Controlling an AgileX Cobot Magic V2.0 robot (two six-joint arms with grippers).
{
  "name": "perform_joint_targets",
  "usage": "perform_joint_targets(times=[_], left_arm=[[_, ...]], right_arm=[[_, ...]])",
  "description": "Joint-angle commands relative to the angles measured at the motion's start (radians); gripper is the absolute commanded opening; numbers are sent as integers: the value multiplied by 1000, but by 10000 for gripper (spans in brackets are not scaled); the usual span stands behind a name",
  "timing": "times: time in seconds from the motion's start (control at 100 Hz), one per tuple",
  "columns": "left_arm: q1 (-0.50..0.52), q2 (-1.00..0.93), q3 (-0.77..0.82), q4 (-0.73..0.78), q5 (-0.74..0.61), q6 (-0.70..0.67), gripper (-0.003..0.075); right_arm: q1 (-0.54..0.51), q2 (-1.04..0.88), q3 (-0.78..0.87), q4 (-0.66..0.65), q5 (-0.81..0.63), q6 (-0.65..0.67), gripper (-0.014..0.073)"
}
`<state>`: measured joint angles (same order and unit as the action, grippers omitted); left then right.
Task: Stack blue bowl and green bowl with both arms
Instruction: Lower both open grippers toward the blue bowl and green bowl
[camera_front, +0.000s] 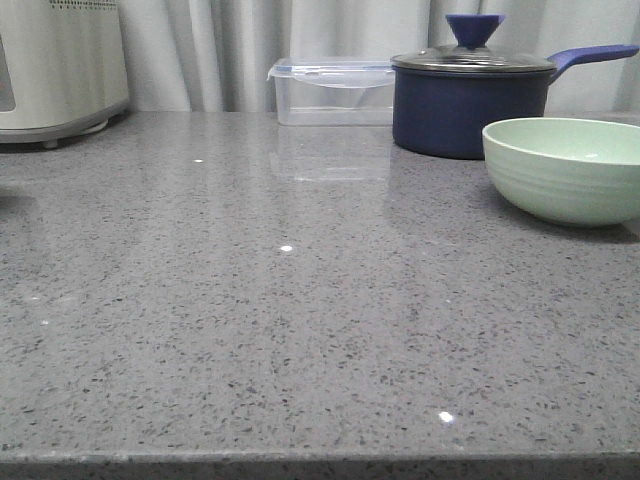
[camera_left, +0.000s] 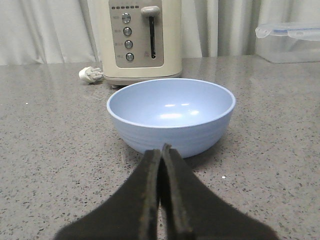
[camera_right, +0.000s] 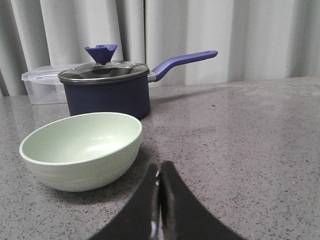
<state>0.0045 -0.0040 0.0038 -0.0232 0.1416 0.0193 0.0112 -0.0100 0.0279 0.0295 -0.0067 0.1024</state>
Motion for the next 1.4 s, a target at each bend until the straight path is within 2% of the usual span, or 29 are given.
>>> perform_joint_targets(times=[0.0, 0.73, 1.0, 1.21, 1.32, 1.39], left_arm=[[0, -35, 39, -7, -86, -8, -20], [0, -35, 39, -7, -86, -8, -20], [0, -35, 20, -37, -166, -8, -20], [0, 22, -121, -43, -56, -8, -20], [0, 97, -229, -43, 33, -8, -20], [0, 155, -295, -43, 80, -8, -20]], right_arm=[[-5, -18, -1, -11, -81, -8, -30], [-5, -18, -1, -11, -83, -8, -30], [-4, -18, -15, 10, -126, -8, -30], [-4, 55, -150, 10, 98, -8, -32], [-4, 140, -242, 10, 218, -8, -83], [-4, 193, -303, 10, 280, -8, -78]])
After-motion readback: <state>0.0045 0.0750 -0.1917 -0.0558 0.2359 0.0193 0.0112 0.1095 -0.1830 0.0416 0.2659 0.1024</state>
